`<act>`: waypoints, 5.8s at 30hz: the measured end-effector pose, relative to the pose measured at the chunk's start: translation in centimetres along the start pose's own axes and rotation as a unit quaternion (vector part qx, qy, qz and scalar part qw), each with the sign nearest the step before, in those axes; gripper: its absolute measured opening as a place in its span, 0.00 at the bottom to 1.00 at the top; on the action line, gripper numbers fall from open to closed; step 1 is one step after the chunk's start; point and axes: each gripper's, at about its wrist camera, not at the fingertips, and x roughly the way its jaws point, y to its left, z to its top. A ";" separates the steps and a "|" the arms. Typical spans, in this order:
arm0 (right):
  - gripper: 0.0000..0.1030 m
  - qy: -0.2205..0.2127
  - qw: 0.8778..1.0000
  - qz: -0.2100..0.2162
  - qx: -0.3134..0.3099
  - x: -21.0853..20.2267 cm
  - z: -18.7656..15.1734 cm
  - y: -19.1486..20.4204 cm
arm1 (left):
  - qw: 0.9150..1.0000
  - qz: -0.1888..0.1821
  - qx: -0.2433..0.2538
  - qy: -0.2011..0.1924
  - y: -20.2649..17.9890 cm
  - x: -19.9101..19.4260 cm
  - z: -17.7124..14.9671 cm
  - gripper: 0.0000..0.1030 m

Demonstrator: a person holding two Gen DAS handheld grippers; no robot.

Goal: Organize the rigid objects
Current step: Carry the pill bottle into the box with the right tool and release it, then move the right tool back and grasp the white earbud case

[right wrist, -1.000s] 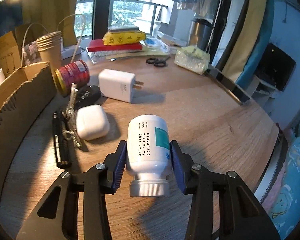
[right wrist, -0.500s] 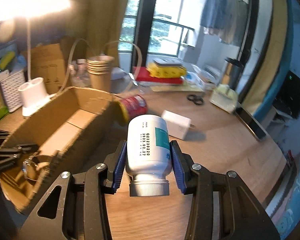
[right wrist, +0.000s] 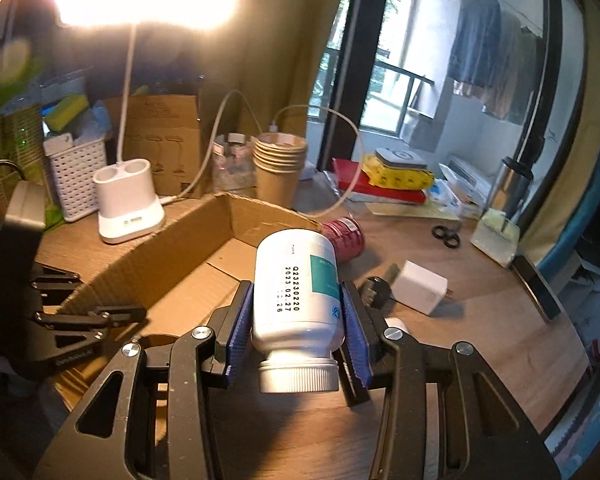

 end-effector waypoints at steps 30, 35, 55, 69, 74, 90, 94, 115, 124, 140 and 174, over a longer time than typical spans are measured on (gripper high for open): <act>0.44 0.034 0.991 0.112 -0.059 4.4 1.3 6.4 | 1.000 -0.001 0.000 0.000 0.0 0.0 0.0 0.10; 0.44 0.043 0.989 0.125 -0.059 4.9 1.5 6.5 | 1.000 -0.001 0.000 0.000 0.0 0.0 0.0 0.10; 0.44 0.151 0.966 0.166 -0.125 9.2 1.7 8.7 | 1.000 -0.004 -0.002 0.001 -0.4 -0.3 -0.3 0.11; 0.57 0.142 0.967 0.173 -0.121 8.6 1.9 8.0 | 1.000 -0.006 -0.003 0.002 -0.2 -0.2 -0.2 0.11; 0.57 0.135 0.972 0.164 -0.103 8.1 1.8 7.0 | 1.000 -0.006 -0.003 0.002 -0.2 -0.1 -0.1 0.11; 0.57 0.103 0.984 0.136 -0.051 5.3 1.4 3.6 | 1.000 -0.006 -0.002 0.002 -0.2 -0.1 -0.1 0.11; 0.57 0.088 0.988 0.122 -0.033 4.3 1.4 2.2 | 1.000 -0.005 -0.002 0.002 -0.1 -0.1 -0.1 0.11; 0.57 0.073 0.995 0.034 0.056 2.6 -0.9 -5.5 | 1.000 -0.005 -0.002 0.003 0.2 -0.1 -0.1 0.11; 0.57 0.091 0.992 -0.017 0.081 4.2 -2.8 -8.2 | 1.000 -0.005 -0.002 0.003 0.2 -0.1 -0.1 0.12; 0.57 0.121 0.987 -0.038 0.101 8.7 -5.3 -10.7 | 1.000 -0.005 -0.002 0.003 0.2 -0.1 0.0 0.12; 0.51 0.121 0.985 -0.037 0.115 9.3 -5.0 -10.6 | 1.000 -0.004 -0.002 0.003 0.2 -0.1 0.0 0.12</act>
